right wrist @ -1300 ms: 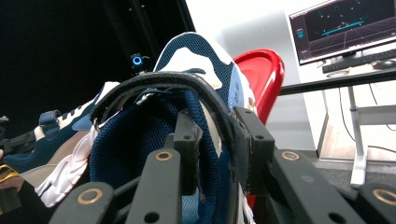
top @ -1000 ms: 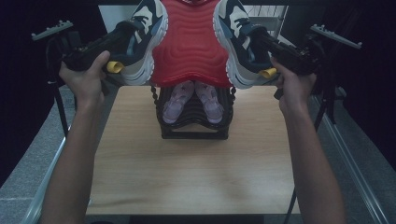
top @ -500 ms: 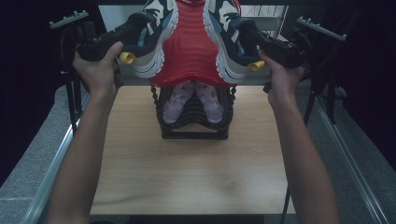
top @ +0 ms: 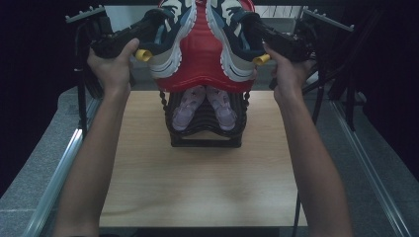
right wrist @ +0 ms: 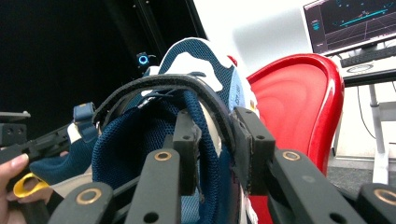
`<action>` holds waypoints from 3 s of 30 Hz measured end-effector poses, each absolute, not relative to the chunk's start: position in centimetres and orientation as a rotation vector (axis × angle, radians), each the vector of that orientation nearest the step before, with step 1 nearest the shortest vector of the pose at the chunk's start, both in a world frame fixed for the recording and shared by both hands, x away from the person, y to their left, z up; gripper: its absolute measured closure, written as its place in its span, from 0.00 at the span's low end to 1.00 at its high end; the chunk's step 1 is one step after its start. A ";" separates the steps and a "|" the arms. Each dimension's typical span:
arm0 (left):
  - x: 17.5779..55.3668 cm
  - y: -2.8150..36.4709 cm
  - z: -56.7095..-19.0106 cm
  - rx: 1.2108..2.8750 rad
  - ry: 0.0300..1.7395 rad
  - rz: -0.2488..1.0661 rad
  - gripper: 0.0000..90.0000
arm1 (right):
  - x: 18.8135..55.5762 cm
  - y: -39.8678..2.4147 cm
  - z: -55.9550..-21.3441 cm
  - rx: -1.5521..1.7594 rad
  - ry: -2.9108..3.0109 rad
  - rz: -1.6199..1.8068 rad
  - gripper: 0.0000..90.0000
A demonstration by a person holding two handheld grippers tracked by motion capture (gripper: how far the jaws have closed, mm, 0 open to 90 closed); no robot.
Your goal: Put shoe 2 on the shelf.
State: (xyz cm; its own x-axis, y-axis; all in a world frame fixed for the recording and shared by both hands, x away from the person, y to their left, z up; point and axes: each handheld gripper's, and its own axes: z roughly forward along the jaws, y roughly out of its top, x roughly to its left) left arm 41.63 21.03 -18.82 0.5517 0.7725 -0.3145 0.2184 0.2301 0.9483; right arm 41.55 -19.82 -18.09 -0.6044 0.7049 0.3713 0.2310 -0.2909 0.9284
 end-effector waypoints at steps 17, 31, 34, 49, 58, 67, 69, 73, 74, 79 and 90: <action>43.4 18.4 -19.0 1.340 0.973 0.474 0.79 | 44.3 -18.5 -18.7 1.241 1.596 1.945 0.80; 43.9 17.2 -20.5 1.403 0.983 0.564 0.77 | 45.2 -17.5 -19.9 1.273 1.590 1.875 0.74; 44.1 16.9 -21.2 1.417 0.977 0.557 0.75 | 45.3 -17.0 -20.2 1.262 1.600 1.848 0.71; 43.5 18.1 -21.5 1.379 0.977 0.527 0.54 | 45.1 -17.4 -20.1 1.192 1.714 1.832 0.49; 42.7 18.9 -21.4 1.382 0.977 0.535 0.54 | 44.0 -18.5 -20.3 1.141 1.708 1.883 0.44; 41.6 20.5 -21.9 1.392 0.971 0.542 0.54 | 42.7 -19.8 -20.9 1.089 1.678 1.941 0.45; 41.3 20.9 -21.9 1.400 0.963 0.557 0.54 | 42.3 -20.3 -21.1 1.080 1.674 1.935 0.45; 40.6 21.8 -22.1 1.399 0.957 0.576 0.54 | 41.5 -21.4 -21.4 1.077 1.645 1.926 0.46; 40.5 22.0 -22.2 1.398 0.958 0.572 0.54 | 41.3 -21.7 -21.5 1.076 1.626 1.921 0.48; 39.8 22.9 -22.7 1.404 0.955 0.575 0.55 | 40.6 -22.8 -22.3 1.070 1.622 1.896 0.48; 38.7 24.1 -25.1 1.438 0.936 0.519 0.56 | 39.3 -24.9 -24.6 1.055 1.674 1.832 0.48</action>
State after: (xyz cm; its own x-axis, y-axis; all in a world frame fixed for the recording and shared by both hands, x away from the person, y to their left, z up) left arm 38.66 24.14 -25.08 0.5649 0.7937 -0.2256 0.2287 0.1122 0.9670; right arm 39.29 -24.88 -24.60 -0.6116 0.7544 0.2383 0.1697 -0.1692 0.9709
